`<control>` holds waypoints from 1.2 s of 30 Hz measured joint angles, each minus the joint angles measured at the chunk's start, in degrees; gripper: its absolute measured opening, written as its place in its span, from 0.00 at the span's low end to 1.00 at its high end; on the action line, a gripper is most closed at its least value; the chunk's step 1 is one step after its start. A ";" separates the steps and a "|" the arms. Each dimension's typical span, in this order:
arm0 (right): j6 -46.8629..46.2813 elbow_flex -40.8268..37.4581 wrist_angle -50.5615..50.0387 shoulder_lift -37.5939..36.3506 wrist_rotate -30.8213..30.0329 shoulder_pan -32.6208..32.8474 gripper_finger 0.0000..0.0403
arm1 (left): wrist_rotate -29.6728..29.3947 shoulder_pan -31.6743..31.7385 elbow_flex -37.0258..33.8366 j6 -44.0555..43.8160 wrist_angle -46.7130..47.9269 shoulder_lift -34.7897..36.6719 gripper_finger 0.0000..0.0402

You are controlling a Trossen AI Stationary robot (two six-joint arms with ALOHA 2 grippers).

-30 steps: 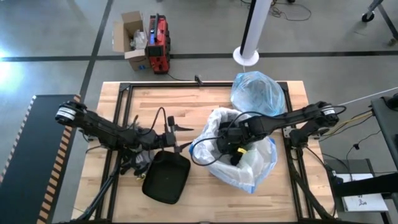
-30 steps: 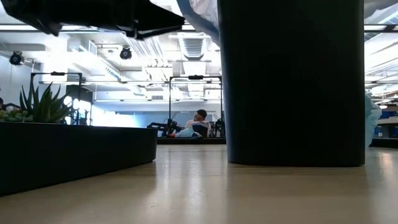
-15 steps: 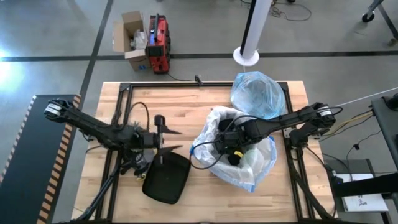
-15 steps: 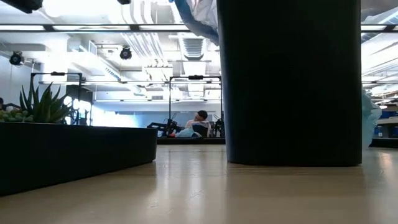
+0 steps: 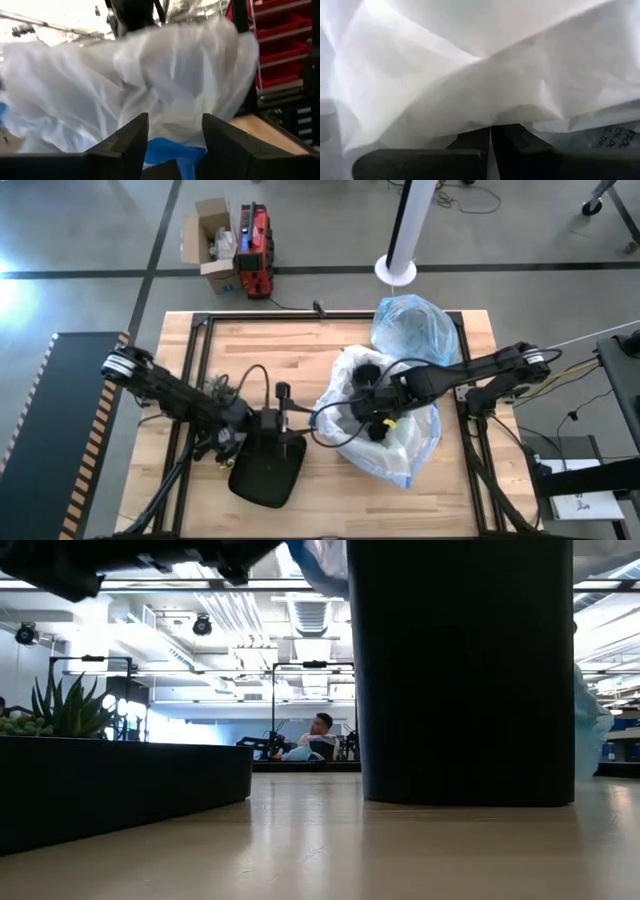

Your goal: Place trash/remove bag and relplace

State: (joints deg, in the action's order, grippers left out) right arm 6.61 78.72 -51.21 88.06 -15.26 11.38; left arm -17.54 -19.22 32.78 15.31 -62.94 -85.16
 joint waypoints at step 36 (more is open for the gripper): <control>-2.79 -5.40 9.54 -1.90 -6.23 3.52 0.01 | -6.12 -2.29 2.64 1.96 10.43 14.59 0.42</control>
State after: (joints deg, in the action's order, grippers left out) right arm 3.82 73.32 -41.66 86.16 -21.49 14.90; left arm -23.66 -21.52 35.42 17.26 -52.51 -70.57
